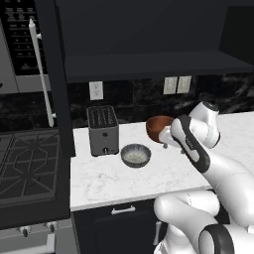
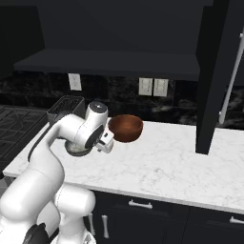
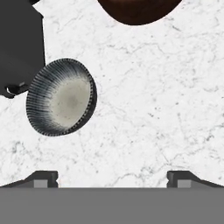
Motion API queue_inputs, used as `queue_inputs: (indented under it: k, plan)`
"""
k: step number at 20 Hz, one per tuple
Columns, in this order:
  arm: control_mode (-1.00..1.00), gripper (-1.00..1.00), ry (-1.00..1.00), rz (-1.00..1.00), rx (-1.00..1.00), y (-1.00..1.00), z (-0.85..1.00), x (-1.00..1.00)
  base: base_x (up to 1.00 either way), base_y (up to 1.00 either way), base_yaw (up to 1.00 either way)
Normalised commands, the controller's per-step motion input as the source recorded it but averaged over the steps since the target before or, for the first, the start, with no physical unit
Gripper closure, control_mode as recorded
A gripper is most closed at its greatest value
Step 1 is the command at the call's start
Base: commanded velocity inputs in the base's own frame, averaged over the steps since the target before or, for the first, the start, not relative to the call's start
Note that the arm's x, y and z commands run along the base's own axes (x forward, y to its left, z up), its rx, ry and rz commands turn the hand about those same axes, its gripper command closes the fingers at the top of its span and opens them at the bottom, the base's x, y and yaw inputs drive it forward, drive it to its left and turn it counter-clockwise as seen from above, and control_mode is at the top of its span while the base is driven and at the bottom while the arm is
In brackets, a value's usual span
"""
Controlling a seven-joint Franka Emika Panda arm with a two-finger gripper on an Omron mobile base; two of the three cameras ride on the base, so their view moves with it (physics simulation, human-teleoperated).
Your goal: Pick up the bowls on the counter and stack them on top of one another in the open cabinet. Place the smaller bowl on top of the larger bowl.
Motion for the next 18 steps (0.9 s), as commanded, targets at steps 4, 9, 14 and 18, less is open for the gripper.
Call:
queue_inputs:
  k: [4,9,14,18]
  plan:
    - [-1.0,-1.0,0.01,0.0,0.0,0.01,-0.01,0.0,0.0,0.0,0.0]
    - [-1.0,-1.0,0.0,0.0,0.0,0.16,0.0,0.0,0.0,0.0,0.0]
    - [-1.0,-1.0,0.0,0.0,0.0,0.49,-0.27,0.43,0.0,0.0,0.0]
    - [-1.0,-1.0,0.0,0.0,0.0,0.2,-0.39,0.47,0.0,0.0,0.0]
